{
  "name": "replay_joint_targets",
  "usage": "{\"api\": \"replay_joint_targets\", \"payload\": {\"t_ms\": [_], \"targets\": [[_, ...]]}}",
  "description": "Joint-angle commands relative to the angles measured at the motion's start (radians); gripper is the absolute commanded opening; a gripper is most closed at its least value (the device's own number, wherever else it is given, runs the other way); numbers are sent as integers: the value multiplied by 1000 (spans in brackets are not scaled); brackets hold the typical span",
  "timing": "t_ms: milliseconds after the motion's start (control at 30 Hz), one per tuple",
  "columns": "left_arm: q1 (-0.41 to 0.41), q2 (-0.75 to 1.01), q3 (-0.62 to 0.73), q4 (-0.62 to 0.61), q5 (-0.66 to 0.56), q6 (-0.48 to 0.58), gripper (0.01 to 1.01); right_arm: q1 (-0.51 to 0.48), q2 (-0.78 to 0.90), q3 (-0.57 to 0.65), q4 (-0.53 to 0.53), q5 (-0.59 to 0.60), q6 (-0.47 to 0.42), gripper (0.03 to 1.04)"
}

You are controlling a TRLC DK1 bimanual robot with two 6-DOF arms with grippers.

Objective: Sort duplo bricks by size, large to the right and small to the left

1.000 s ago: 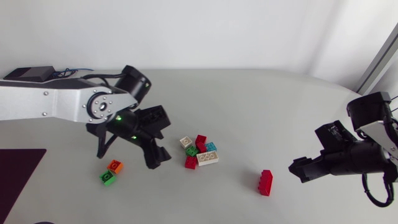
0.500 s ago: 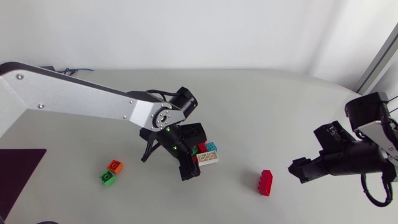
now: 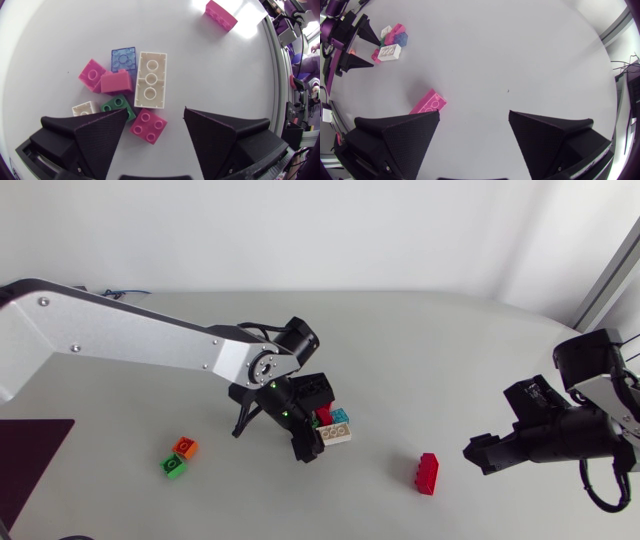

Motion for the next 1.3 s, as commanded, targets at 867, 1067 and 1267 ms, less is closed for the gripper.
{"api": "replay_joint_targets", "payload": {"t_ms": [867, 1067, 1267], "targets": [[362, -264, -528, 40, -25, 215, 543, 5, -26, 5, -38, 6, 20, 995], [560, -379, -577, -23, -19, 325, 548, 9, -32, -2, -38, 1, 25, 995], [567, -500, -571, -46, -8, 310, 993, 26, -41, -5, -38, -1, 40, 995]]}}
